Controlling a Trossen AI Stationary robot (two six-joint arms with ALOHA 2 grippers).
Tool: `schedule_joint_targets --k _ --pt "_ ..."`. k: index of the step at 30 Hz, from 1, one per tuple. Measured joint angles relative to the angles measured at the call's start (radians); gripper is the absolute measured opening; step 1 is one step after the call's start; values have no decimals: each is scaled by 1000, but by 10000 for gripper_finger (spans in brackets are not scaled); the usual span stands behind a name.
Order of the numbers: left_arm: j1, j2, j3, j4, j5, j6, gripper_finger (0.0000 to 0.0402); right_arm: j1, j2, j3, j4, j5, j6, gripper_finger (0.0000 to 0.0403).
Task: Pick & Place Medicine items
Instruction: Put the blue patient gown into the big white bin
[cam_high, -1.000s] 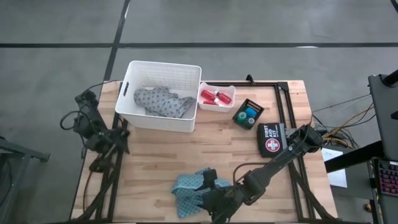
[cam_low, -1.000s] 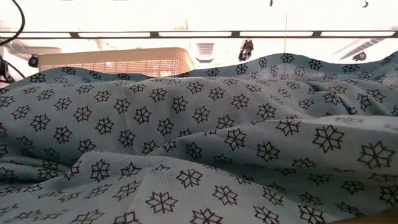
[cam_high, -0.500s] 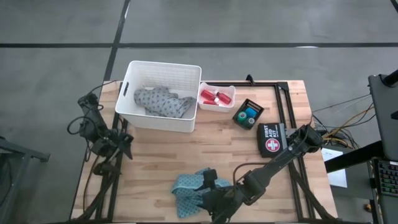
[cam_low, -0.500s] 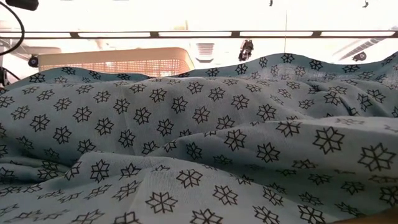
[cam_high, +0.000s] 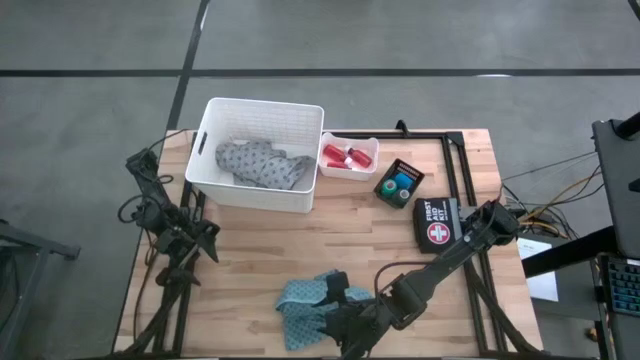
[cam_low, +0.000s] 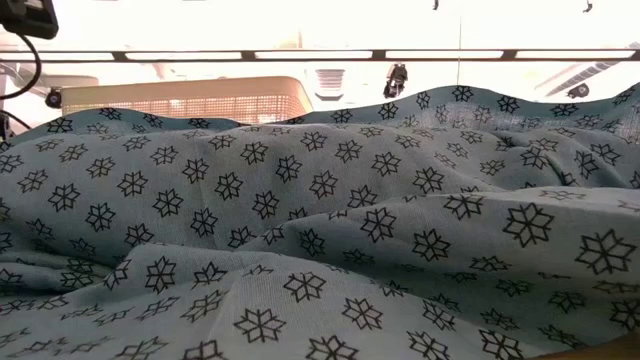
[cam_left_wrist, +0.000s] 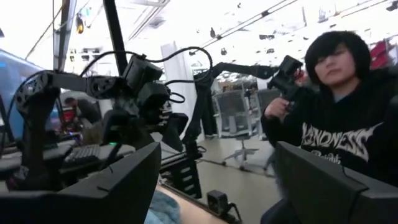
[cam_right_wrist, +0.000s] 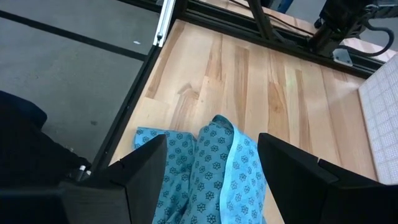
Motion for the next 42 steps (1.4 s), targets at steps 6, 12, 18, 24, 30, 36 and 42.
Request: schedule_joint_targets --k 6,12,18,24,30,36,42 --pt "0 -1 0 -32 8 -101 319 0 0 0 2 0 2 249" --pt "0 -1 0 -172 8 -117 320 1 0 0 3 0 21 249" --pt "0 1 0 -225 19 -165 320 1 0 0 -1 0 27 249" --pt "0 1 0 -225 15 -117 320 1 0 -4 -2 0 30 249" --pt "0 1 -1 -223 10 -136 320 1 -2 -18 -6 0 40 249" --pt "0 3 0 -224 7 -133 320 -1 -2 -73 -25 0 81 249" --pt "0 3 0 -224 8 -133 320 3 -2 -89 -220 109 245 249"
